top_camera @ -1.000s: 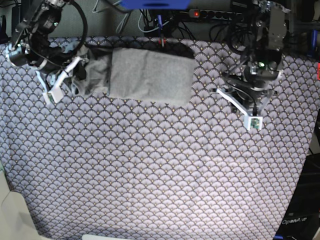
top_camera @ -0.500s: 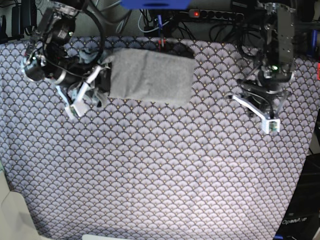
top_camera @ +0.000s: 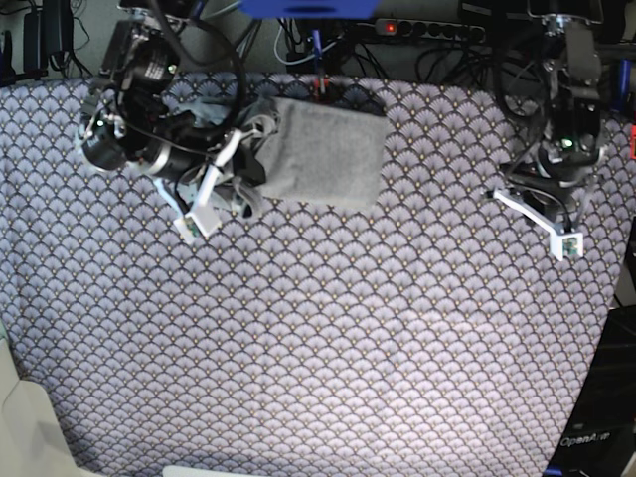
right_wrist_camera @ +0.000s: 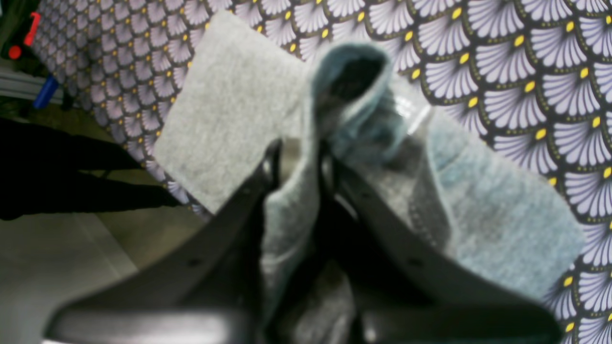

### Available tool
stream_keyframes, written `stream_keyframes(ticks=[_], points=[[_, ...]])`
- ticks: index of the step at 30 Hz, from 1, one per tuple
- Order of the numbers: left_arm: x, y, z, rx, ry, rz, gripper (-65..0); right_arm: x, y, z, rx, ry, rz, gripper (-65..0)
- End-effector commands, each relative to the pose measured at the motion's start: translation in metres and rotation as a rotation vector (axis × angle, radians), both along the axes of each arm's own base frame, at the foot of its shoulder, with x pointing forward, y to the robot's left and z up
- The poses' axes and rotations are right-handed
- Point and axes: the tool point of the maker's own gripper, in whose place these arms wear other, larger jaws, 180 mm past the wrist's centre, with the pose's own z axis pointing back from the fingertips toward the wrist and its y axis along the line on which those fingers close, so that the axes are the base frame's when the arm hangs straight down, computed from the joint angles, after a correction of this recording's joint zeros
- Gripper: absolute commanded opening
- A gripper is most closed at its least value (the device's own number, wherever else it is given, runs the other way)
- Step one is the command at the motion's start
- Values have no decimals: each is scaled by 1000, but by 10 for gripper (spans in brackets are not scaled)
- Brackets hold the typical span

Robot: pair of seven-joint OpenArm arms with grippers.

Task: Fold the T-shirt properly
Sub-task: 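Fold the grasped end with the right gripper over onto the folded stack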

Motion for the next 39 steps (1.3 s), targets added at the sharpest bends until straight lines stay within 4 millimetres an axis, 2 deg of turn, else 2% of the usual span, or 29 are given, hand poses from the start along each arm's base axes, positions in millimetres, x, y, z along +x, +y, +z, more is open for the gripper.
stream_keyframes(ticks=[1,6,12,24,32,35,39], points=[[8,4,13,21,-49,-1,-650,12,3,15,24,-63,-1,-650],[9,5,15,30,-79,-4,-650,16,7,20,37,-76,2,-650],[8,5,14,30,-77,-4,-650,11,43,27,68,-92,109,-650],[6,11,10,43,-59,1,-650,10,82,42,94,-142,241,-650],[6,12,10,45,-60,2,-650,12,99,52,107,-182,296,-650],[6,24,15,53,-73,33,-650,12,113,54,110,-190,349,-650],[5,35,20,60,-83,64,-650,16,121,52,132,-186,364,-650]])
